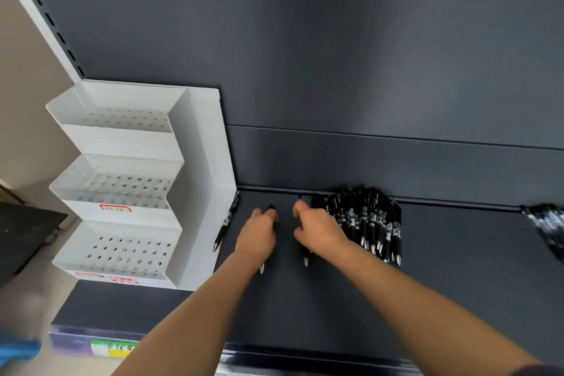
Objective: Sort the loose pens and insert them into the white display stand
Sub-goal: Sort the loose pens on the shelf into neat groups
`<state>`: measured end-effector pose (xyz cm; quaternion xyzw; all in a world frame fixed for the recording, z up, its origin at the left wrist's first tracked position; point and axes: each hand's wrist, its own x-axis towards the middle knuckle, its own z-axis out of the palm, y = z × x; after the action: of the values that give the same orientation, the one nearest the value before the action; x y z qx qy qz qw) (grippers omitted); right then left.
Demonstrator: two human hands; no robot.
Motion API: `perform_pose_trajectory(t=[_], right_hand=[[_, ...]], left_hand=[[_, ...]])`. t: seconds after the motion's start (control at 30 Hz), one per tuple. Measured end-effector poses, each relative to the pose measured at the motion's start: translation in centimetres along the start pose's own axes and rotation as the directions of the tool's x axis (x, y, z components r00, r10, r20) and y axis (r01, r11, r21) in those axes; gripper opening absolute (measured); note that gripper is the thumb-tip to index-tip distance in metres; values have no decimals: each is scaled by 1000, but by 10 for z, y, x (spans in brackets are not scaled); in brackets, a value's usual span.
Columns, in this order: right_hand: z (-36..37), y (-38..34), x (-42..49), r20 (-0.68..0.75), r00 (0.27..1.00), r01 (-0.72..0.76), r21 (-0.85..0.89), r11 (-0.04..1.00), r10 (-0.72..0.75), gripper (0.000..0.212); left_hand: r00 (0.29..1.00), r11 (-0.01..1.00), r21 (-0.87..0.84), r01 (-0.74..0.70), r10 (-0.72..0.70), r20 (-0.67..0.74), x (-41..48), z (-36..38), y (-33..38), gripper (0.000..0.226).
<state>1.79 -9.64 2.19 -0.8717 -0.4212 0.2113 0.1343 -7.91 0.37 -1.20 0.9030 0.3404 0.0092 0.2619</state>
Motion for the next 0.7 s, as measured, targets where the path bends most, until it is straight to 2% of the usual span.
perform_pose_trajectory(t=[0.27,0.43,0.5,0.57,0.63,0.7], right_hand=[[-22,37,-15,-128,987,-94,22,995,96,25],[-19,38,-15,-101,990,-93,24,995,95,23],[-18,34,-14,-86,993,-79,17,997,80,22],[-17,29,-13,-69,996,-63,9,998,63,22],[-15,24,-12,-54,998,-43,6,999,43,21],[-13,21,-11,-49,998,-26,6,1000,26,19]], left_hand=[[982,982,-126,-139,153,113,29,28,49,52],[966,971,-127,-204,220,136,22,28,44,45],[973,975,-77,-206,213,84,17,24,36,41],[985,982,84,-167,169,-23,12,17,24,39],[984,967,248,-59,98,-148,6,9,12,40],[985,953,298,57,-6,-170,0,3,1,43]])
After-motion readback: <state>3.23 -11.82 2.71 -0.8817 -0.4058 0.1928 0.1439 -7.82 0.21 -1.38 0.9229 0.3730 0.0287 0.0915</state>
